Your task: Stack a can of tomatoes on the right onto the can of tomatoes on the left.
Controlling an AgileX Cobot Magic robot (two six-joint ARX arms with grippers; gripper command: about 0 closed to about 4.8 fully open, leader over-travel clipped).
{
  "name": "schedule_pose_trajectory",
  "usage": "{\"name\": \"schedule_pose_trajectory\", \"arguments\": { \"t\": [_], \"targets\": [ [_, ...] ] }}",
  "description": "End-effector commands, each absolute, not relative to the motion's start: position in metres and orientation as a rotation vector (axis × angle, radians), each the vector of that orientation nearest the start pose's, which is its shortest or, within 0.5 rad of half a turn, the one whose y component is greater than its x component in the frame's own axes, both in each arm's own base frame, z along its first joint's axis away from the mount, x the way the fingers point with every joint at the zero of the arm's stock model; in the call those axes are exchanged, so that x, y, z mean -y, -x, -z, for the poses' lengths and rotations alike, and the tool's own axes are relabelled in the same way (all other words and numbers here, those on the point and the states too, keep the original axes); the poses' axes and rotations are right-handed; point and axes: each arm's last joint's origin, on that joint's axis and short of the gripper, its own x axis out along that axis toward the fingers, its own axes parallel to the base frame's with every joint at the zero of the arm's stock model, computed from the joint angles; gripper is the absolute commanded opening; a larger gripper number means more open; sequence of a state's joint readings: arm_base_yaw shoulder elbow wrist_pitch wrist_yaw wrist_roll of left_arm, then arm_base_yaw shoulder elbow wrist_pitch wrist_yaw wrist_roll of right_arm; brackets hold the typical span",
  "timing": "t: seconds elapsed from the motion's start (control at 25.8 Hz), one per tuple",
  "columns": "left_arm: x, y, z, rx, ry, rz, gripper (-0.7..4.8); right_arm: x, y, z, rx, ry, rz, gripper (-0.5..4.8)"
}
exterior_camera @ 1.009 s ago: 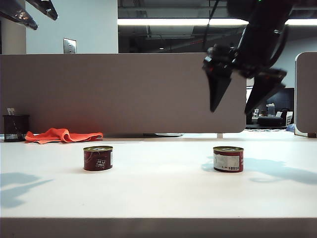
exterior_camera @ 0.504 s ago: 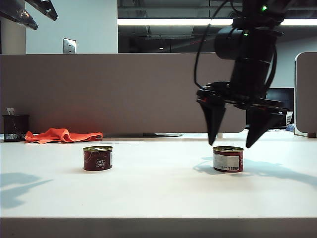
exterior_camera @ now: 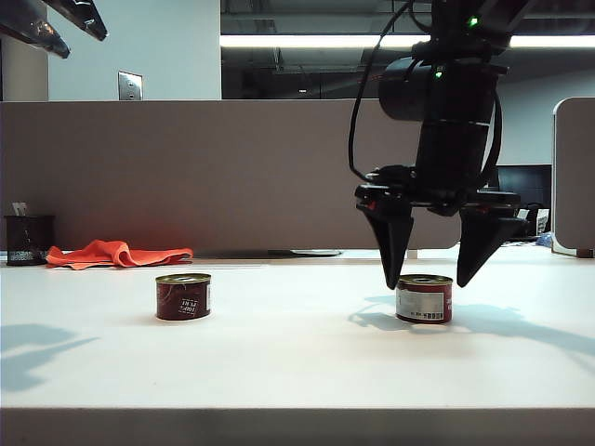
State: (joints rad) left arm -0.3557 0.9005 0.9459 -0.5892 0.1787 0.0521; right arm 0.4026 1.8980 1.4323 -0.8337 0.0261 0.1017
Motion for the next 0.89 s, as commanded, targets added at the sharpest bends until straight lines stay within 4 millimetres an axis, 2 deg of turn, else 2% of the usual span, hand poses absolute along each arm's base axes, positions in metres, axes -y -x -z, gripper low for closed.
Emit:
{"name": "schedule_pose_trajectory", "arguments": {
  "t": [0.04, 0.23, 0.27, 0.39, 0.54, 0.62, 0.78, 0.89],
  "targets": [
    [0.0674, -0.1668, -0.3329, -0.53, -0.1, 0.533, 2.47, -0.1476, -0.3472, -0.2032, -1.297, 0.19, -0.255, 4.79],
    [0.0674, -0.1668, -0.3329, -0.53, -0.1, 0.533, 2.47, -0.1484, -0.3489, -0.2031, -1.282, 0.186, -0.259, 4.74],
    [0.0674, -0.1668, -0.3329, -0.53, -0.1, 0.533, 2.47, -0.1484, -0.3491, -0.203, -1.28, 0.185, -0.259, 4.39],
    [0.0674, -0.1668, -0.3329, -0.53, -0.1, 0.533, 2.47, -0.1495, -0.3496, -0.2032, -1.277, 0.168, -0.282, 4.1],
    [0.0674, -0.1668, -0.3329, -0.53, -0.1, 0.533, 2.47, -0.1495, -0.3497, -0.203, -1.276, 0.167, -0.283, 3.44],
    [0.0674, -0.1668, -0.3329, -0.53, -0.1, 0.533, 2.47, -0.1495, -0.3498, -0.2029, -1.277, 0.168, -0.282, 2.89],
    [0.0671, -0.1669, -0.3329, -0.529, -0.105, 0.525, 2.47, -0.1495, -0.3498, -0.2029, -1.276, 0.168, -0.282, 2.59],
    [0.065, -0.168, -0.3327, -0.527, -0.128, 0.444, 2.47, -0.1497, -0.3503, -0.2032, -1.271, 0.167, -0.283, 2.59]
  ]
}}
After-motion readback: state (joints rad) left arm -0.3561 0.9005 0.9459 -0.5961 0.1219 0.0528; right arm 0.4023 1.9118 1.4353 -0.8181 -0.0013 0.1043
